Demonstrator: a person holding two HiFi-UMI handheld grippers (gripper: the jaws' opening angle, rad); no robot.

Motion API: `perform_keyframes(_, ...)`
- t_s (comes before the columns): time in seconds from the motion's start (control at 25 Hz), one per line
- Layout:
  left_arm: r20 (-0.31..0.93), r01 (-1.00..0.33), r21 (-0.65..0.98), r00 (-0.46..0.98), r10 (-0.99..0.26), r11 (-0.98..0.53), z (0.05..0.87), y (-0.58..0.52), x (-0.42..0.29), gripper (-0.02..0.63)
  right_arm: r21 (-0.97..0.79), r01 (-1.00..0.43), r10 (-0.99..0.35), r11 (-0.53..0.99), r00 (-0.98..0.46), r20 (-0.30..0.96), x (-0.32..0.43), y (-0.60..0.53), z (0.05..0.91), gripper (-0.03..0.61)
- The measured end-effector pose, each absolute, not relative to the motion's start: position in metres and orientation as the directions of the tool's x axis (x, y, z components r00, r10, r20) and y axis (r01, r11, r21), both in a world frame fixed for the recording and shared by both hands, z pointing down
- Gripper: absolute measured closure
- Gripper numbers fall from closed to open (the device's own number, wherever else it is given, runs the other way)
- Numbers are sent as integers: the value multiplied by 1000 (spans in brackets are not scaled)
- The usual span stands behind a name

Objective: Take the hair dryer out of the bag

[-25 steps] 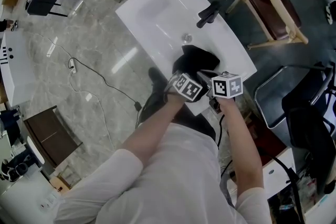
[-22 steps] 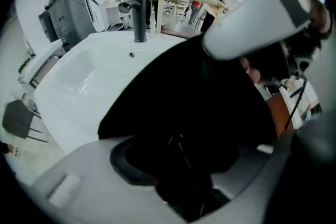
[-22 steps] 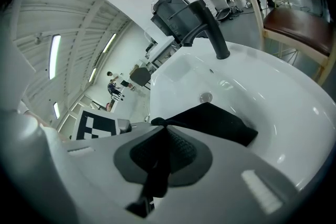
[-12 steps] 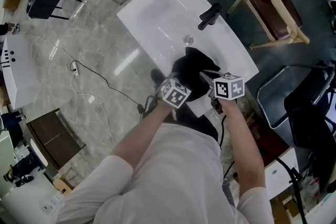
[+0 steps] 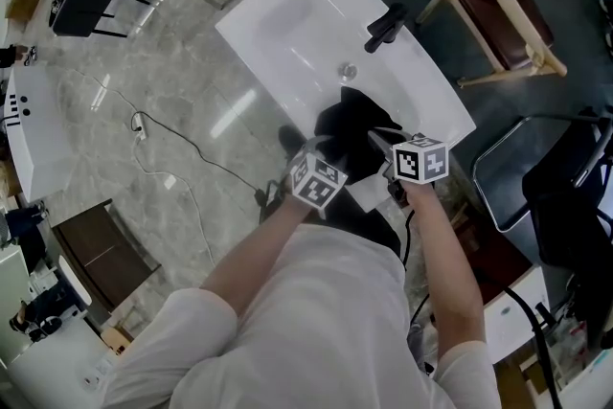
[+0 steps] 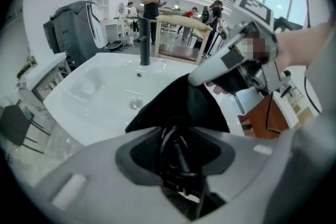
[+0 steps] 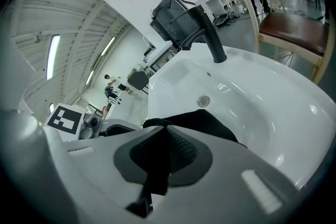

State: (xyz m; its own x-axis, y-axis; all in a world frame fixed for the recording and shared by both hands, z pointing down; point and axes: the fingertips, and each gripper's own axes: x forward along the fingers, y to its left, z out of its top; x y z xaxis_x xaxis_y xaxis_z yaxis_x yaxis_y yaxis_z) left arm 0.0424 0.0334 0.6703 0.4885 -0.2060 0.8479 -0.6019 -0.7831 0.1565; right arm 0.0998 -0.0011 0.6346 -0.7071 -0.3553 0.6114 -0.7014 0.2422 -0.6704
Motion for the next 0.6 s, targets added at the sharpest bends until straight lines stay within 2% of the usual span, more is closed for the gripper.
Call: perform_keyframes(0.6,828,-577,135,512,-229,-805,644,44,19,456,-649,-718,-360,252,-692,626,88,4,637,563)
